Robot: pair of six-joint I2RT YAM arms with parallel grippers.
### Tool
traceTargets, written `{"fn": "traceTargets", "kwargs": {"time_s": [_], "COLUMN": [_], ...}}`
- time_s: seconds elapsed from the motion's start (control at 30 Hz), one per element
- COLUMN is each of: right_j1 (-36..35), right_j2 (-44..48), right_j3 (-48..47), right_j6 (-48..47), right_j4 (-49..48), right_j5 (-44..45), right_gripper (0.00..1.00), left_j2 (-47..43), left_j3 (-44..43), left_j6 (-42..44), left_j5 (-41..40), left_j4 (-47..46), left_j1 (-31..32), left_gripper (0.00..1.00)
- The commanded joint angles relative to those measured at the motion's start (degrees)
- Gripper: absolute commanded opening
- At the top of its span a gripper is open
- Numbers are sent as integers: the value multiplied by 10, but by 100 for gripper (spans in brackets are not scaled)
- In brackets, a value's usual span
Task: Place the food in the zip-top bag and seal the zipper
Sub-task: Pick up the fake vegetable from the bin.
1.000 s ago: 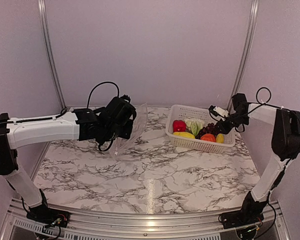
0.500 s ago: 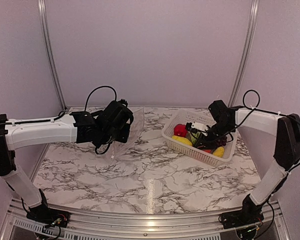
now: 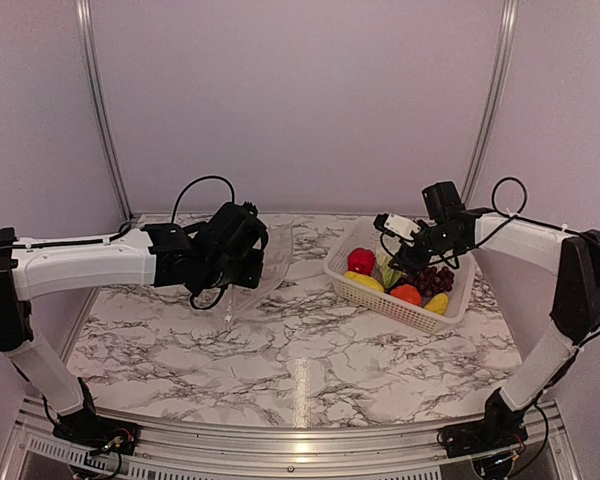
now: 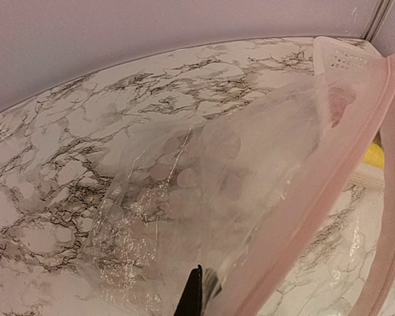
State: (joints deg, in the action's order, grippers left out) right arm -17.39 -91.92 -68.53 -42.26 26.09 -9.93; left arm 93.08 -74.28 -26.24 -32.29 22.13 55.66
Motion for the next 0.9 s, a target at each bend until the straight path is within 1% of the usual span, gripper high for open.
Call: {"fn": "traceTargets", "kwargs": {"time_s": [0.0, 0.1, 0.17, 0.27, 0.37, 0.43, 0.53, 0.57, 0.63, 0.67, 0.73, 0.83, 0.87], "right_j1": [2, 2, 2, 2, 2, 2, 2, 2, 2, 2, 2, 2, 2], "right_j2": [-61, -93, -111, -137, -153, -161, -170, -170, -163, -154, -123, -62, -46], "right_j3": [-34, -46, -49, -59, -58, -57, -60, -61, -62, -63, -61, -66, -73], "right_j6": [-27, -36, -41, -38, -39, -39, -35, -35, -30, -25, -9, 16, 26], "right_j4": [-26, -39, -53, -64, -82, -92, -97, -96, -90, -83, -71, -48, -35], "right_j5": [65, 90, 97, 129, 143, 149, 160, 162, 160, 155, 133, 107, 82], "right_gripper": [75, 80, 81, 80, 77, 70, 57, 51, 34, 28, 23, 19, 18], "left_j2": [8, 5, 3, 1, 0, 2, 4, 6, 7, 8, 9, 12, 15], "left_j3": [-13, -11, -8, -4, 0, -1, -2, -3, -6, -7, -9, -12, -14], "left_j6": [-11, -13, -14, -16, -18, -18, -20, -20, -21, -22, -24, -27, -29], "left_j5": [16, 18, 18, 19, 20, 22, 29, 30, 33, 34, 38, 42, 42], "left_j4": [0, 0, 0, 0, -1, -1, -4, -6, -7, -8, -11, -17, -19], "left_j1": [-3, -3, -3, -3, -3, -3, -3, -3, -3, -3, -3, -3, -3], "left_gripper": [0, 0, 0, 0, 0, 0, 0, 0, 0, 0, 0, 0, 0]}}
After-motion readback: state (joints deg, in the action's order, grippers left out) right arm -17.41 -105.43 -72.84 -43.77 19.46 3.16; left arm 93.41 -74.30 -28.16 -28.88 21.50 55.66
